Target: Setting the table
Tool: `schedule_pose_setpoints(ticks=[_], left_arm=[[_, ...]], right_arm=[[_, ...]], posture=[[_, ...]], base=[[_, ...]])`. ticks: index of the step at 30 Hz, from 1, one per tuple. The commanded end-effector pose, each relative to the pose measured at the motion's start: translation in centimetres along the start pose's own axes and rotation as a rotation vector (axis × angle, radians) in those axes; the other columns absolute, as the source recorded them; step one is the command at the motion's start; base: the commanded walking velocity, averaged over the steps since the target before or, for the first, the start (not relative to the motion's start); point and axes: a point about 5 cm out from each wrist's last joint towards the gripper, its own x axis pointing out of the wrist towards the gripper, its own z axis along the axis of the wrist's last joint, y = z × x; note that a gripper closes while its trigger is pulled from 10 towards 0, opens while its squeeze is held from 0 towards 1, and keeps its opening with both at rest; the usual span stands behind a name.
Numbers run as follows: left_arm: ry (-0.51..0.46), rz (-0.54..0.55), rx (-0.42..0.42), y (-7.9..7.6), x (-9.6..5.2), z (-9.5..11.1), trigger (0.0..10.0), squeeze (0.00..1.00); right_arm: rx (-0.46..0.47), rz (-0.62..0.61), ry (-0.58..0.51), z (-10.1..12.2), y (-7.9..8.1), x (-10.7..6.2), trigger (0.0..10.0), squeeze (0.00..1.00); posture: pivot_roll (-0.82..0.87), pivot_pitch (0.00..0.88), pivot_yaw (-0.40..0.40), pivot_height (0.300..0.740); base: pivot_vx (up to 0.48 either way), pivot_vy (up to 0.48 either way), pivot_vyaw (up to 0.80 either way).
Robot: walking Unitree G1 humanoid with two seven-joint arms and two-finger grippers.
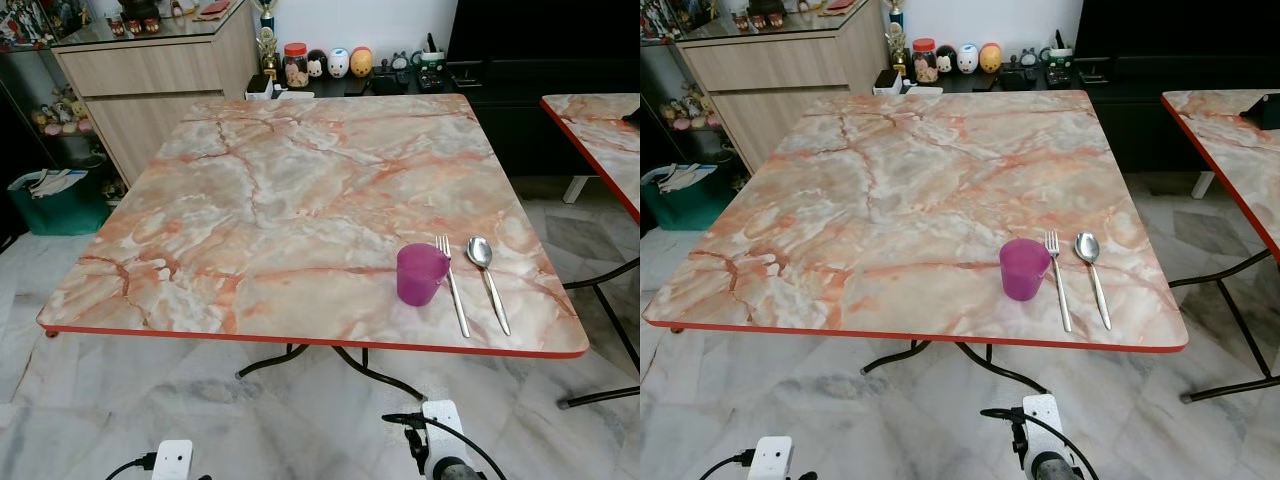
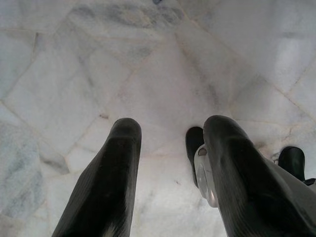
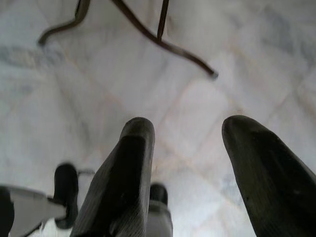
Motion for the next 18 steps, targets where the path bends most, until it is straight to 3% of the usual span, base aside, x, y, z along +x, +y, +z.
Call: schedule_pose_setpoints(ticks=[1,2,7,11,18], left_arm=[[0.034,0.015,-0.005,0.6,-0.2,-0.6,10.0,0.00],[0.035,0.015,-0.004,0.6,-0.1,-0.6,10.0,0.00],[0.040,0.015,-0.003,0.5,-0.1,-0.6,10.0,0.00],[0.046,0.022,-0.005,0.7,-0.3,-0.9,10.0,0.00],[0.055,0.025,0.000,1.1,-0.4,-1.2,10.0,0.00]], right_arm=[[0.008,0.005,0.025,0.0,0.2,0.1,10.0,0.00],[0.026,0.014,0.042,-0.2,0.3,0.1,10.0,0.00],[-0.070,0.056,0.082,-0.3,0.4,0.1,10.0,0.00],[0.022,0.039,-0.004,0.3,0.5,0.1,10.0,0.00],[-0.001,0.040,-0.095,1.1,0.5,0.0,10.0,0.00]], posture=[[-0.09,0.000,0.075,0.714],[-0.09,0.000,0.076,0.714],[-0.08,0.000,0.075,0.714],[-0.07,0.000,0.078,0.714],[-0.07,0.000,0.080,0.714]], base=[[0.000,0.000,0.00],[0.000,0.000,0.00],[0.000,0.000,0.00],[0.000,0.000,0.00],[0.000,0.000,0.00]])
